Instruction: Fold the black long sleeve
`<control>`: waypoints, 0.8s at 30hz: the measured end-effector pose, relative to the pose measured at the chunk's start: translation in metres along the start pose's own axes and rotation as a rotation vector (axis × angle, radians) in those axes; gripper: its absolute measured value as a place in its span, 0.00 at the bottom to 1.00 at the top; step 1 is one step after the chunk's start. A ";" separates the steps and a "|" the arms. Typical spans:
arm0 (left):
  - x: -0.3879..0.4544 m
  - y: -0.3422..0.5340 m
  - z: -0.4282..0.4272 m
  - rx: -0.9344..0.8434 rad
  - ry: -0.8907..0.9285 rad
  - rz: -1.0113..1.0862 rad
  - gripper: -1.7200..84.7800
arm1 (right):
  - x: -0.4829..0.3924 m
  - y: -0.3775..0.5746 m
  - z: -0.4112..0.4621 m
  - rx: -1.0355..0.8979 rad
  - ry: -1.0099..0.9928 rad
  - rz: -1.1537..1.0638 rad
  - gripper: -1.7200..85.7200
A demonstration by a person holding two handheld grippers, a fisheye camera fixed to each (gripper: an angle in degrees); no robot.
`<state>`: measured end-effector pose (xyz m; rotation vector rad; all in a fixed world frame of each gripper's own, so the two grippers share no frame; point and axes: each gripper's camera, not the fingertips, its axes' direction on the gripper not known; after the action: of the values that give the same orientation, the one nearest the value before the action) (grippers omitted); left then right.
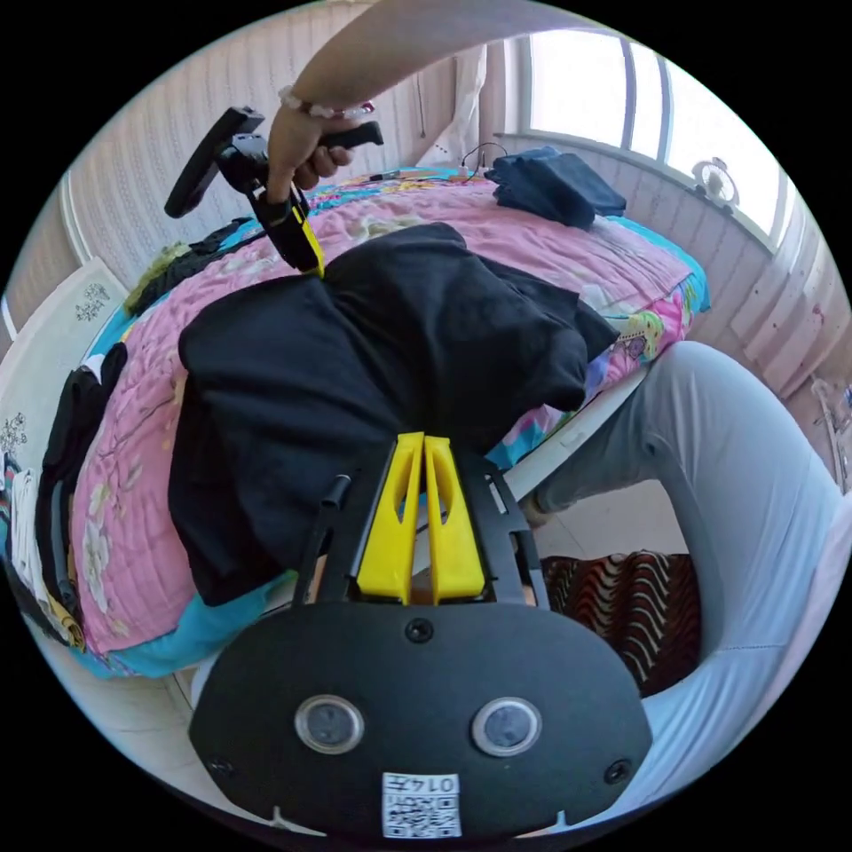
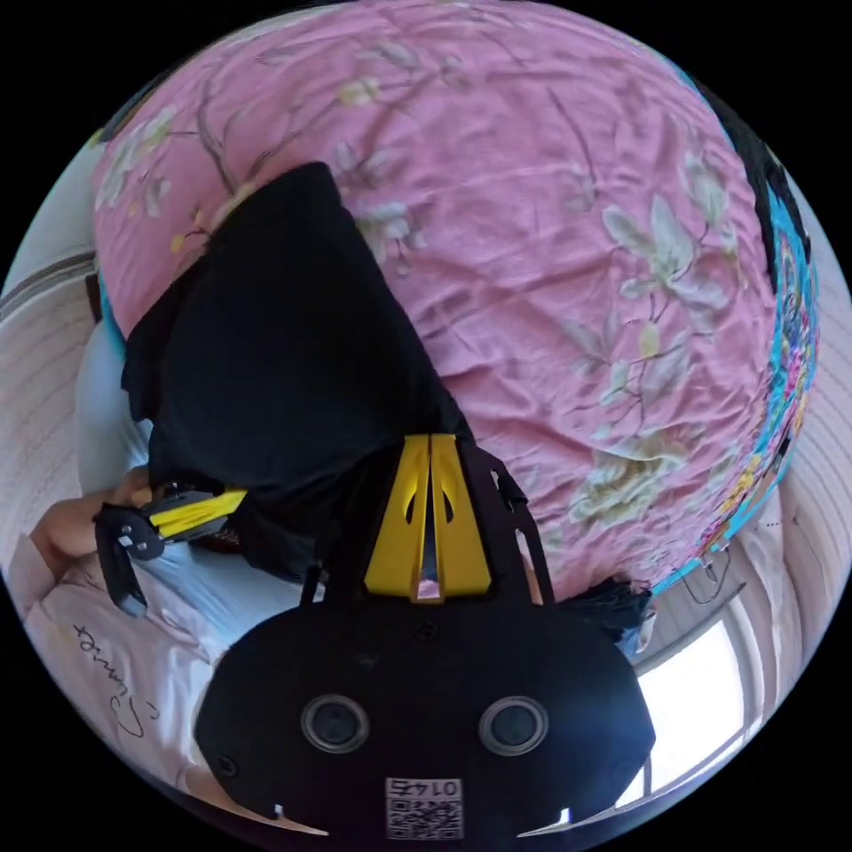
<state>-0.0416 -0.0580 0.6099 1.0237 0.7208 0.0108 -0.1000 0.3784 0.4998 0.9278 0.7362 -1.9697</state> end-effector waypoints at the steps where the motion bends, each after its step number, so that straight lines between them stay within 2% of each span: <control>1: 0.003 0.002 0.002 0.014 -0.005 -0.002 0.01 | 0.006 -0.002 0.020 -0.014 -0.033 0.048 0.01; 4: 0.001 0.003 0.005 0.004 0.034 -0.042 0.01 | 0.018 0.007 0.036 0.033 -0.066 0.155 0.01; 6: -0.001 0.006 0.006 0.019 0.061 -0.063 0.01 | 0.017 0.019 0.040 0.047 -0.041 0.138 0.01; 9: -0.002 0.011 0.001 0.065 0.097 -0.101 0.01 | 0.020 0.060 0.046 0.182 -0.029 0.138 0.01; 12: -0.001 0.011 -0.018 0.200 0.130 -0.136 0.03 | 0.034 0.145 0.048 0.489 -0.129 0.232 0.01; 14: 0.009 0.010 -0.032 0.285 0.094 -0.108 0.13 | 0.038 0.246 0.067 0.788 -0.266 0.344 0.02; 16: 0.019 0.006 -0.034 0.291 0.081 -0.075 0.17 | 0.033 0.317 0.100 0.904 -0.327 0.463 0.04; 20: 0.050 -0.010 -0.033 0.317 0.095 0.031 0.21 | -0.001 0.423 0.192 0.880 -0.427 0.701 0.11; 24: 0.079 -0.025 -0.017 0.267 0.147 0.111 0.23 | -0.021 0.451 0.247 0.808 -0.633 0.683 0.08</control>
<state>0.0018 -0.0322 0.5423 1.3279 0.8126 0.0887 0.2106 -0.0225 0.5849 0.7562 -0.7093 -1.7346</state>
